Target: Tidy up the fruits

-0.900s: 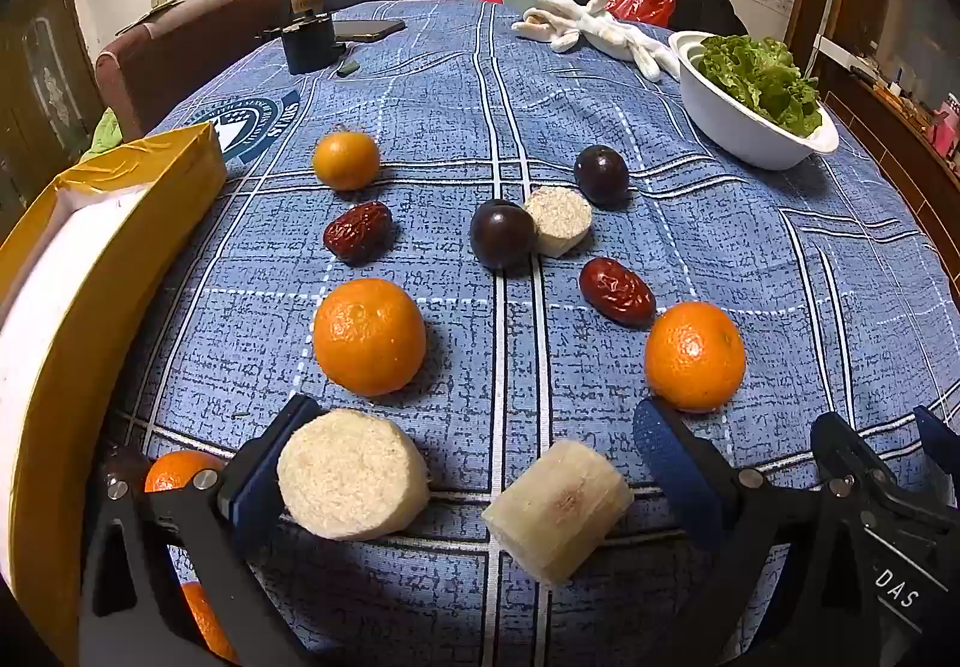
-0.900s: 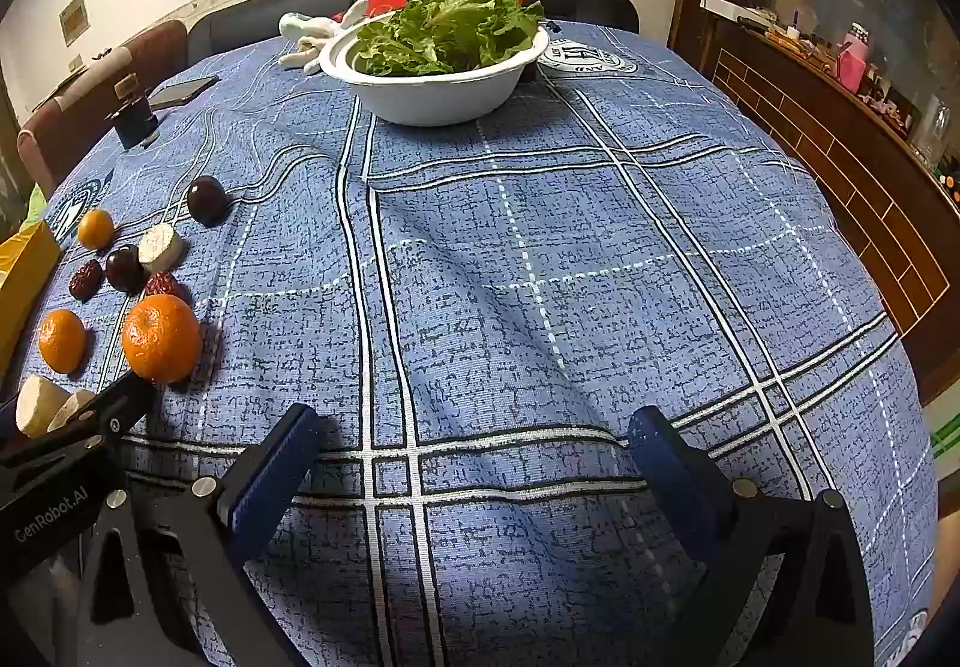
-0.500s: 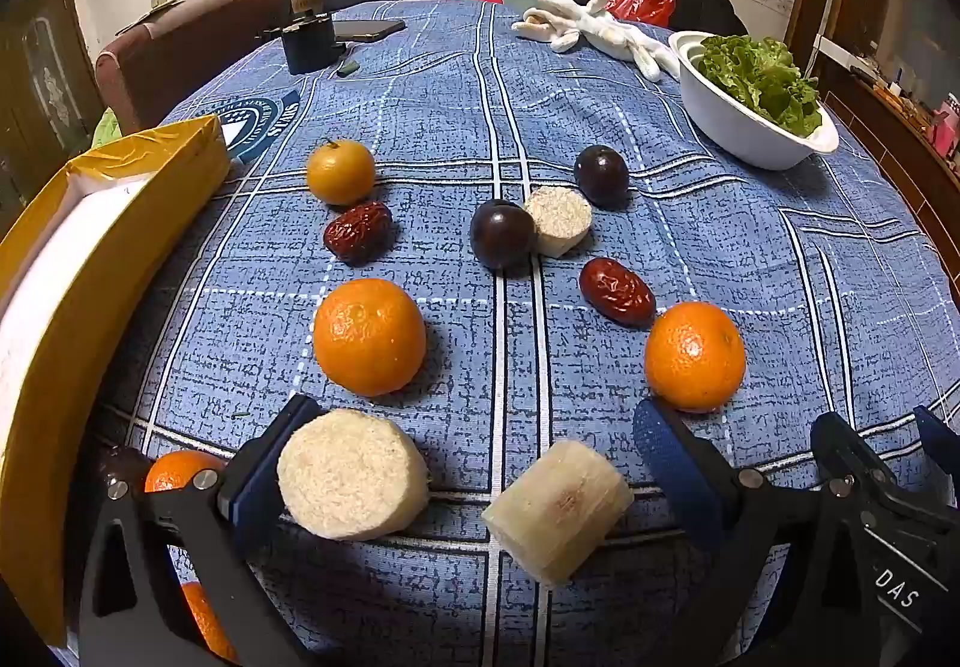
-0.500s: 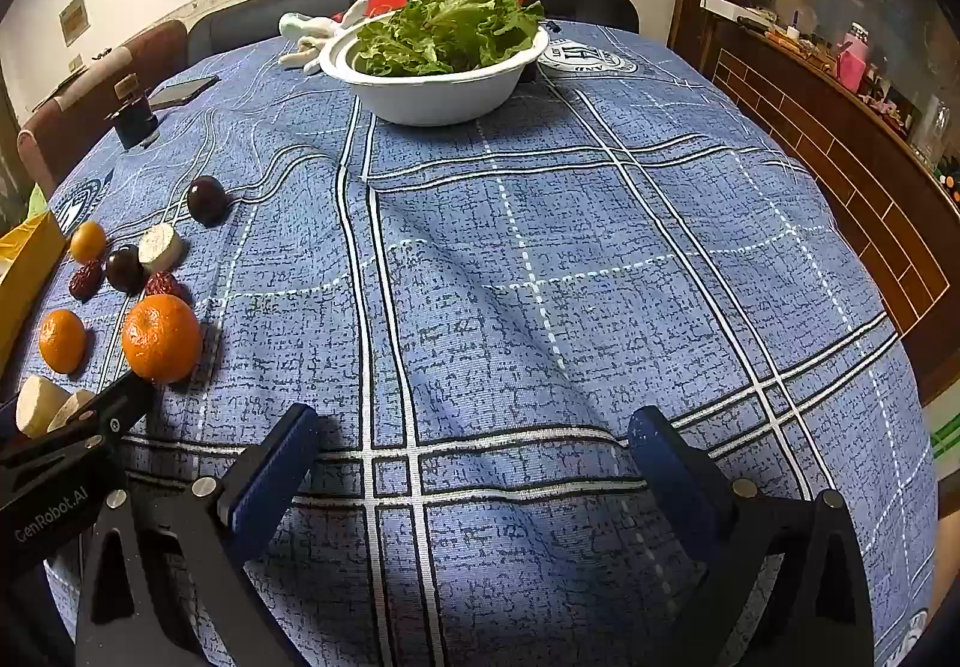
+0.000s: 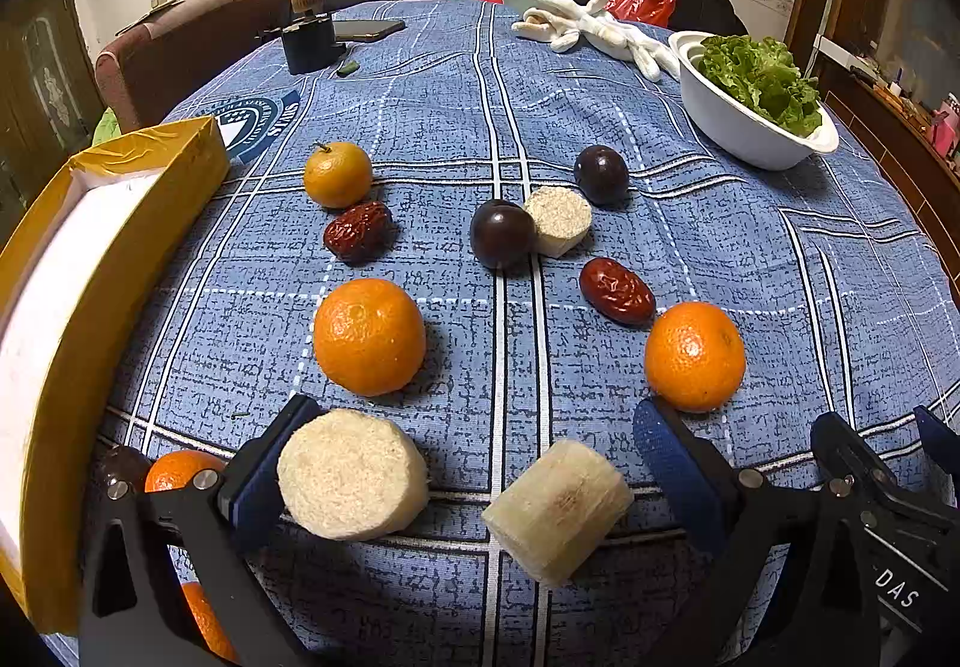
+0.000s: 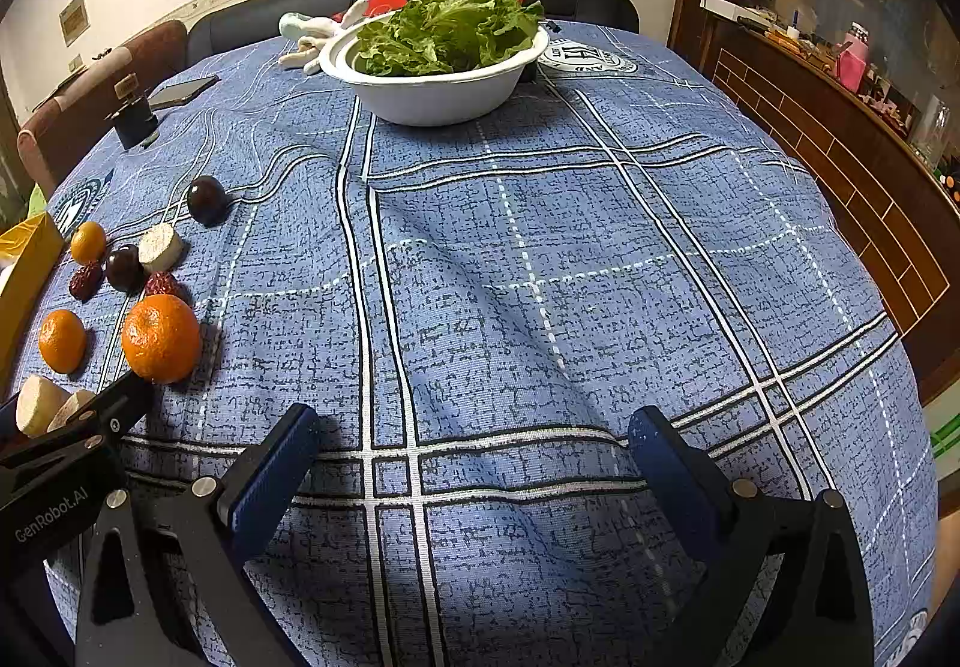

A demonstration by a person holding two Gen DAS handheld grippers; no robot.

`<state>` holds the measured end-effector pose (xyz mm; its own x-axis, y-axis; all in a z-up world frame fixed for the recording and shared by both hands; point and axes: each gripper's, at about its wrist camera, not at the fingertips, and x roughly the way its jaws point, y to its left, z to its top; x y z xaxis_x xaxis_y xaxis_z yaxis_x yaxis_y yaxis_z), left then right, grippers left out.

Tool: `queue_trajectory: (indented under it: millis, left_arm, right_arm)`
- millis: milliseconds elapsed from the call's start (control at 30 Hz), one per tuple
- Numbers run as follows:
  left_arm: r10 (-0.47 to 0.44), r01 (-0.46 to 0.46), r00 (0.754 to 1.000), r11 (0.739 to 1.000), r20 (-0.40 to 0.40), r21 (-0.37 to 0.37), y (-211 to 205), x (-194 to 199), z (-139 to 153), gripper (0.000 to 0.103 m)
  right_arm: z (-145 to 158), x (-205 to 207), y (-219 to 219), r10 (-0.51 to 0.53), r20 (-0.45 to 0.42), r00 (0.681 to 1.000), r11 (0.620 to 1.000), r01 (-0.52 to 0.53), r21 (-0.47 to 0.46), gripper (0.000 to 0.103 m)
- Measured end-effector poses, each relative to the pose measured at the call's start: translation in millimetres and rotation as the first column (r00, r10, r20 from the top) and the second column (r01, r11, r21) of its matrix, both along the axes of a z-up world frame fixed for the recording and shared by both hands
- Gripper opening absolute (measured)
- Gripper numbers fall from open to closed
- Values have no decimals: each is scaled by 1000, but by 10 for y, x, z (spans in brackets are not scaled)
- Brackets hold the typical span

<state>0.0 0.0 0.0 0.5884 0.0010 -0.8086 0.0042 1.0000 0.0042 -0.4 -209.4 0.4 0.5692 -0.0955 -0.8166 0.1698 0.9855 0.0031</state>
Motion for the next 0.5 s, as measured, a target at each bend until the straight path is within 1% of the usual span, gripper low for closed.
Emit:
queue_trajectory:
  millis: [500]
  left_arm:
    - [6, -6, 1000, 1000, -1, -2, 0, 1, 0, 103]
  right_arm:
    - [3, -2, 0, 0, 0, 1000, 1000, 0, 0, 103]
